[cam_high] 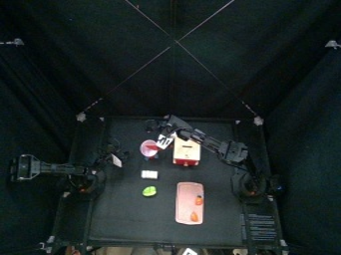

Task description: Put knife in cup

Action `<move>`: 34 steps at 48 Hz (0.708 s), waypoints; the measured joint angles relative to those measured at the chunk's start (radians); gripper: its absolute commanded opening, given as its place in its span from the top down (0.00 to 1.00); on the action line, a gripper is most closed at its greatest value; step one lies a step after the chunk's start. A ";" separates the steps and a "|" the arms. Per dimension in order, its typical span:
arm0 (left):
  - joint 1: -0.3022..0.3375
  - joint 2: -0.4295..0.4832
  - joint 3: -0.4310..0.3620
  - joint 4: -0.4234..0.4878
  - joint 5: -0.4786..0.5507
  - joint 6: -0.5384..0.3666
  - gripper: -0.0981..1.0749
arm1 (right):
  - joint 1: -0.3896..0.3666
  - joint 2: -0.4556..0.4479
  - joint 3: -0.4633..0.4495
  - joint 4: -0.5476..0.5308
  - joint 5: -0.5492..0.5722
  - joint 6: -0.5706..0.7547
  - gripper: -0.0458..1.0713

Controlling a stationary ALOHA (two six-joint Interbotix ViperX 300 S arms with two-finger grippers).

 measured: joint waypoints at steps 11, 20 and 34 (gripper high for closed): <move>0.000 0.000 0.000 0.000 0.000 0.000 0.13 | 0.000 0.023 -0.018 -0.020 0.000 0.000 0.65; 0.000 -0.002 0.000 0.002 0.002 0.000 0.13 | 0.000 0.041 -0.043 -0.026 0.000 0.000 0.59; 0.000 -0.002 0.000 0.002 0.002 0.000 0.13 | 0.000 0.077 -0.087 -0.020 0.002 -0.006 0.57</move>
